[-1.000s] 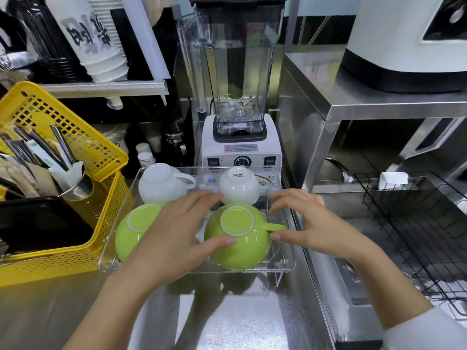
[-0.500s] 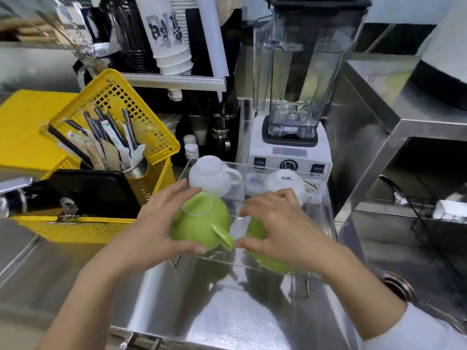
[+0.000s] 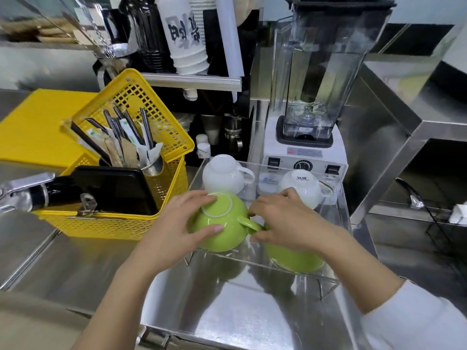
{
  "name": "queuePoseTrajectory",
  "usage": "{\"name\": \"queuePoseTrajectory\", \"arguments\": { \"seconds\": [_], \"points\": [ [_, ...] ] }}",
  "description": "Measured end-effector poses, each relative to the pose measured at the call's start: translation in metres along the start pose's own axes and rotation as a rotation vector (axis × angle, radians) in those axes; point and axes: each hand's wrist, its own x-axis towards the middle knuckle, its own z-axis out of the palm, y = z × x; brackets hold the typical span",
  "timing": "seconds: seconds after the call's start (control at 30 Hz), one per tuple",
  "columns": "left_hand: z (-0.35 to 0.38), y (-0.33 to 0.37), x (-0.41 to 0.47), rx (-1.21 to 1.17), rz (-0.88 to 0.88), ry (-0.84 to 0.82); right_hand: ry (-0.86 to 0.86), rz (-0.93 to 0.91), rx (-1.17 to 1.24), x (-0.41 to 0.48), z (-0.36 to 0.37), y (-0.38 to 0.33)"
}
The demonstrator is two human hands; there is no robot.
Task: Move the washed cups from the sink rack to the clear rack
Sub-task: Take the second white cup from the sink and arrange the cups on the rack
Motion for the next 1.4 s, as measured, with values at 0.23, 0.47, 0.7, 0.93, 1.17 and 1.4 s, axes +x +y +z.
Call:
{"name": "queuePoseTrajectory", "arguments": {
  "seconds": [0.23, 0.47, 0.7, 0.93, 1.17, 1.4],
  "points": [
    [-0.002, 0.001, 0.002, 0.024, 0.022, 0.017, -0.042, -0.003, -0.017, 0.001, -0.001, -0.001],
    [-0.007, 0.000, 0.004, -0.015, 0.019, 0.022, -0.120, 0.013, 0.047, 0.003, -0.007, 0.000],
    [-0.026, 0.007, 0.035, -0.037, -0.002, 0.211, 0.076, 0.132, 0.242, 0.034, -0.031, 0.032],
    [-0.014, -0.008, 0.093, 0.051, -0.096, -0.044, 0.078, 0.198, 0.023, 0.078, -0.012, 0.047],
    [-0.008, -0.016, 0.102, 0.028, -0.107, -0.072, 0.054, 0.179, 0.059, 0.077, -0.008, 0.046],
    [-0.009, -0.020, 0.100, -0.008, -0.091, -0.120, 0.056, 0.166, 0.095, 0.075, -0.010, 0.044]
  ]
}}
